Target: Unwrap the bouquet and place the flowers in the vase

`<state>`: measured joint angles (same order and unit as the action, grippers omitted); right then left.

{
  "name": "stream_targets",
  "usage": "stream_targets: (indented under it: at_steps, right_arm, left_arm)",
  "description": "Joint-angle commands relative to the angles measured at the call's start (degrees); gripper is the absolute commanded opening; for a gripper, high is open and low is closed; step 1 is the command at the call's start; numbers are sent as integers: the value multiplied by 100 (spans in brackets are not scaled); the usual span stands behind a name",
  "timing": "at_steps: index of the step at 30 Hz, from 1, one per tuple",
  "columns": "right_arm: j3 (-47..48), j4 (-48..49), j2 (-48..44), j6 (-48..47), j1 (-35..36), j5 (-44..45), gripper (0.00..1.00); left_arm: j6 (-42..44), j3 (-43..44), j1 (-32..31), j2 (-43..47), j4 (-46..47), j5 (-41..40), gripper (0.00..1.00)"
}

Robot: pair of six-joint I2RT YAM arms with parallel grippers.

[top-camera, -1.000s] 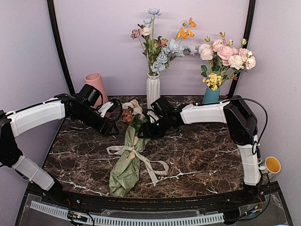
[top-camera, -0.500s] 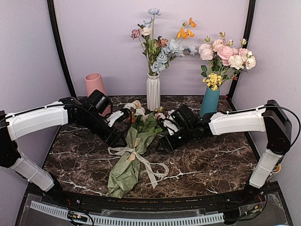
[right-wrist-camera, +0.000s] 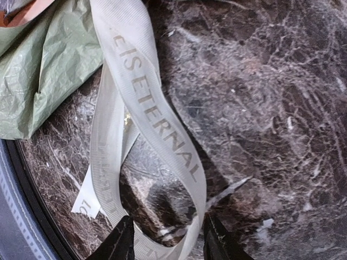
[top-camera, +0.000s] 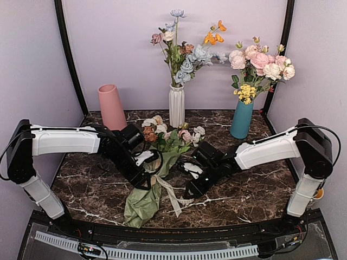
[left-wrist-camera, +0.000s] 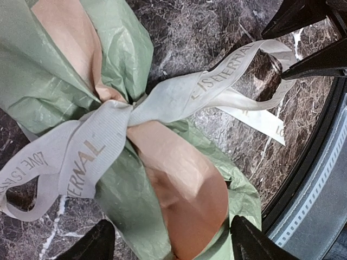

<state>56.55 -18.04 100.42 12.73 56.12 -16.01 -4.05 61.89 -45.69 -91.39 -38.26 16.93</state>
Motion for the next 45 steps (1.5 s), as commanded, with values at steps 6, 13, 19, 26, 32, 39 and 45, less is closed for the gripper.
stream_targets:
  at_steps: [6, 13, 19, 26, 32, 39, 45]
  right_arm:
    - [63, -173, 213, -23, 287, -302, 8]
    - [628, -244, -21, 73, 411, -519, 0]
    - [1085, -163, 241, -13, 635, -881, 0]
    - [1221, 613, 687, -217, 848, -1318, 0]
    - [1911, 421, 1333, -324, 908, -1395, 16]
    - [2135, -567, 780, -403, 818, -783, 55]
    - [1614, -1091, -53, -372, 661, -565, 75]
  left_arm:
    - [-300, -317, -115, -247, 183, -647, 55]
    - [-409, -292, -107, -368, 682, -1452, 25]
    - [-381, 175, 9, -740, 1165, -1964, 21]
    - [-82, 383, 291, -820, 1134, -2086, 22]
    - [-200, 280, 449, -540, 1164, -1703, 28]
    - [-191, 219, 508, -375, 1084, -1661, 31]
    - [-167, 135, 517, -330, 1095, -1665, 31]
